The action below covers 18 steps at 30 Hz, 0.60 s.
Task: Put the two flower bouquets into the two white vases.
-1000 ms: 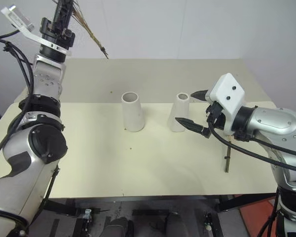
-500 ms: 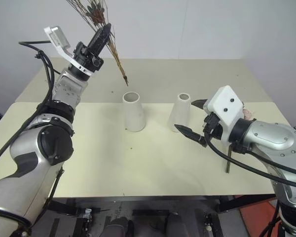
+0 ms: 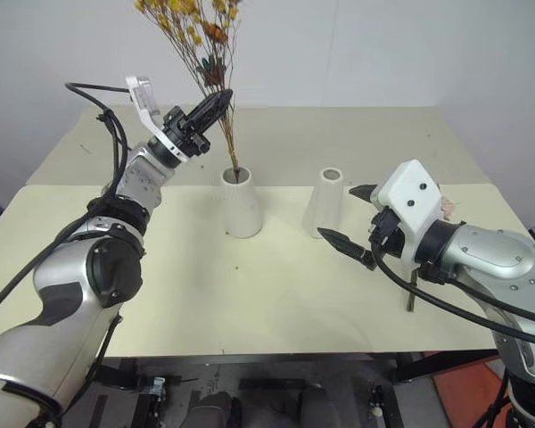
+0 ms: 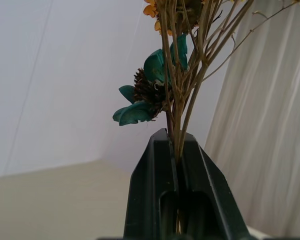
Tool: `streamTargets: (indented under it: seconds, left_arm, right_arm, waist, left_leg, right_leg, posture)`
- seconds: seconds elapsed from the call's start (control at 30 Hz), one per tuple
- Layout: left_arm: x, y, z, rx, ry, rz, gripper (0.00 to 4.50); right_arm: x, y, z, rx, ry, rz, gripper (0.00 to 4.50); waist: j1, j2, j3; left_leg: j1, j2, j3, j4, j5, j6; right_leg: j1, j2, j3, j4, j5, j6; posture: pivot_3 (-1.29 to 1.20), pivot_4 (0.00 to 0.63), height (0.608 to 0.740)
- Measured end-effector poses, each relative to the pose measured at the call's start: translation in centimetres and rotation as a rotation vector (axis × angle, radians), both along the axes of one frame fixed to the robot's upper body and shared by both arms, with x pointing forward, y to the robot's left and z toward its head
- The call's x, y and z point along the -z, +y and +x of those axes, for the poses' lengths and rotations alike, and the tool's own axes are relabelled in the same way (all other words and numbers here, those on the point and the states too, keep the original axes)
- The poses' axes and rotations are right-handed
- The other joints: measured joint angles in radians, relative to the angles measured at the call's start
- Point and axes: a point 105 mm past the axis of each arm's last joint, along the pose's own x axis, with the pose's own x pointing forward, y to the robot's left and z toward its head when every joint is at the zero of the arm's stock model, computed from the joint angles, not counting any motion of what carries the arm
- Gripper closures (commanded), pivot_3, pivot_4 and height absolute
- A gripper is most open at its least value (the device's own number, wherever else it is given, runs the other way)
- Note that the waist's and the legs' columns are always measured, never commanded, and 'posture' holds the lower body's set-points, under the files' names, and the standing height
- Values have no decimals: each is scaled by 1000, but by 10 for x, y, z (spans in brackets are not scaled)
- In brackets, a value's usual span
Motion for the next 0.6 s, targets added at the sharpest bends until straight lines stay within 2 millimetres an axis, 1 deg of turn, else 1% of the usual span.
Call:
streamTargets:
  seconds: [0.2, 0.4, 0.6]
  left_arm:
    - [6, -5, 2, -13, 10, 6, 4457]
    - [33, -5, 2, -33, 28, 58, 4457]
    - [49, -7, 6, -111, 19, 106, 4457]
  right_arm:
    - [2, -1, 0, 1, 10, 1, 0]
    - [2, -1, 0, 2, 10, 1, 0]
    - [3, -1, 0, 3, 12, 1, 0]
  waist:
    - [-1, 0, 0]
    - [0, 0, 0]
    - [1, 0, 0]
  left_leg:
    - [0, 0, 0, 0, 0, 0]
    - [0, 0, 0, 0, 0, 0]
    - [0, 0, 0, 0, 0, 0]
  right_leg:
    - [0, 0, 0, 0, 0, 0]
    - [0, 0, 0, 0, 0, 0]
    - [0, 0, 0, 0, 0, 0]
  posture:
    - [0, 150, 740]
    - [0, 150, 740]
    - [0, 150, 740]
